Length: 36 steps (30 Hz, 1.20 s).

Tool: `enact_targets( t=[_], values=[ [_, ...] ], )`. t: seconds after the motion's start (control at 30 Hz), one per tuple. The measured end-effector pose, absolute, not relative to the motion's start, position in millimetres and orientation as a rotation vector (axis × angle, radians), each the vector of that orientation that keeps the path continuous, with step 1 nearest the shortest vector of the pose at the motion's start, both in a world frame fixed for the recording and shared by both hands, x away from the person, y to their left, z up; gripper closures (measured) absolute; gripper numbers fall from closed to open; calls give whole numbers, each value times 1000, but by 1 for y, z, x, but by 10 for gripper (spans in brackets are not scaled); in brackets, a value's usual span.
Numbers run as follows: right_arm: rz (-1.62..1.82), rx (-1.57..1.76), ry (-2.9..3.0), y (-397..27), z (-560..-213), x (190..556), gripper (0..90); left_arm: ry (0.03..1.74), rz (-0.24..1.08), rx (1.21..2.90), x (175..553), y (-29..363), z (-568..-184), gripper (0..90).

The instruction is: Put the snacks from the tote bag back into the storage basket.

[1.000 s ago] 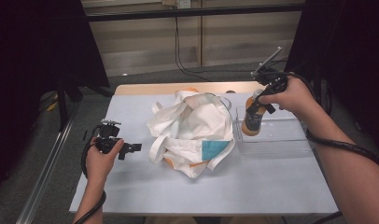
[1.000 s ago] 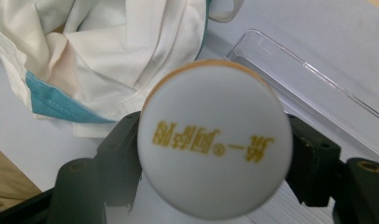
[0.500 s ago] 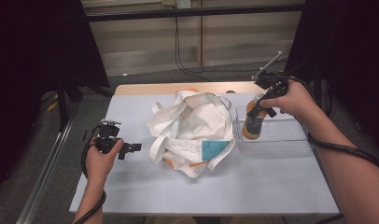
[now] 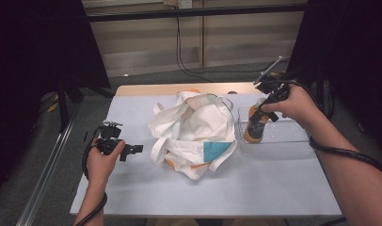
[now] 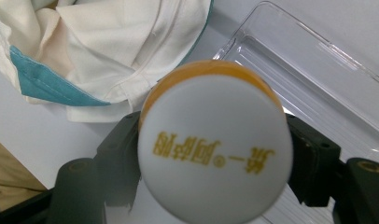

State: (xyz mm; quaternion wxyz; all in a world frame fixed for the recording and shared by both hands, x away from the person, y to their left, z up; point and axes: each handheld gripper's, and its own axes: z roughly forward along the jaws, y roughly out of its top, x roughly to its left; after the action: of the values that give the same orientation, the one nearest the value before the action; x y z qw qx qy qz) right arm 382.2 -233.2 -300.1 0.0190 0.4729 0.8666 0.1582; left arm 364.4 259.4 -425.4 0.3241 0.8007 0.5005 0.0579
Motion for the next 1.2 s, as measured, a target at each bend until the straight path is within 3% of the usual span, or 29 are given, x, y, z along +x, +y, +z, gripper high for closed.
enact_targets(
  t=[1.2],
  values=[
    [471, 1474, 2710, -235, -318, 380, 300, 1309, 140, 2096, 366, 256, -425, 49]
  ],
)
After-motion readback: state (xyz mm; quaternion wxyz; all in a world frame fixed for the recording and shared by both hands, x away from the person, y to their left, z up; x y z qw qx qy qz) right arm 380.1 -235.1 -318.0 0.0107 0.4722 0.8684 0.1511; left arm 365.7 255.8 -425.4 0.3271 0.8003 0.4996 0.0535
